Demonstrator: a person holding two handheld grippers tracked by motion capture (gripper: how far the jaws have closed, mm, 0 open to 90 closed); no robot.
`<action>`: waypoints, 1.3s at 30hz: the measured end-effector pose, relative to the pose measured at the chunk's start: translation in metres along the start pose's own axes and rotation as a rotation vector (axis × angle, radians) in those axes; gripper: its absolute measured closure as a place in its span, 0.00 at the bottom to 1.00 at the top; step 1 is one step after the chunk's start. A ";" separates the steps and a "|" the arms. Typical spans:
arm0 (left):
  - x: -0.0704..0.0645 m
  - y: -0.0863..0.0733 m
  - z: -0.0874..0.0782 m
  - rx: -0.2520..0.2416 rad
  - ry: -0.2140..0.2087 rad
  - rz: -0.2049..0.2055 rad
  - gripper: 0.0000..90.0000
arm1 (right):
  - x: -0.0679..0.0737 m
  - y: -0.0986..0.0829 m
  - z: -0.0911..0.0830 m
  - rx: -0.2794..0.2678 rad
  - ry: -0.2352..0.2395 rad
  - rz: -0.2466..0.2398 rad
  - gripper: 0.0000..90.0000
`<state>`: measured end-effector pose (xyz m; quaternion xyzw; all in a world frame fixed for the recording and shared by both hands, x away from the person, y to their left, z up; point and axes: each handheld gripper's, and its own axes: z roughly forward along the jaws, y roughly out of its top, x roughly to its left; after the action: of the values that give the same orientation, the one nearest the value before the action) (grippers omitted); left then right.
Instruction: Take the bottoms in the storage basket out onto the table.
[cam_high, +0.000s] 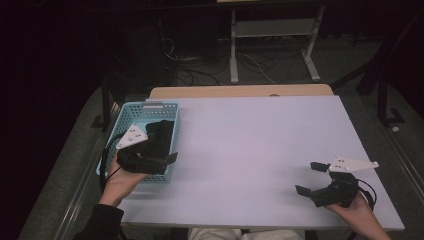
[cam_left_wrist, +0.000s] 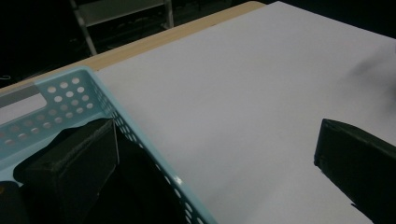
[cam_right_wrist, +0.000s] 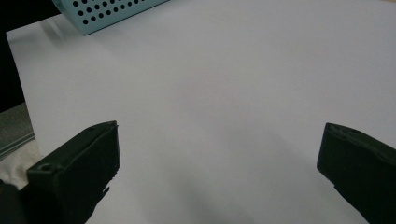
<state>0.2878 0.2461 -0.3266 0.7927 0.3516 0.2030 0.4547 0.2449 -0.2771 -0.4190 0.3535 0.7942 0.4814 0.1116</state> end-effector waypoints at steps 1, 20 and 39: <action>0.001 0.000 0.000 0.003 0.003 0.000 0.00 | 0.000 0.000 0.000 0.001 0.001 0.000 0.00; 0.027 0.010 -0.005 0.037 0.040 -0.019 0.00 | 0.000 0.000 0.000 0.004 -0.001 -0.001 0.00; 0.050 0.015 0.004 0.062 0.074 -0.071 0.00 | 0.000 -0.001 0.001 0.008 0.000 -0.001 0.00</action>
<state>0.3293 0.2756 -0.3157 0.7855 0.4021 0.2049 0.4235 0.2454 -0.2771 -0.4200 0.3536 0.7964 0.4779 0.1106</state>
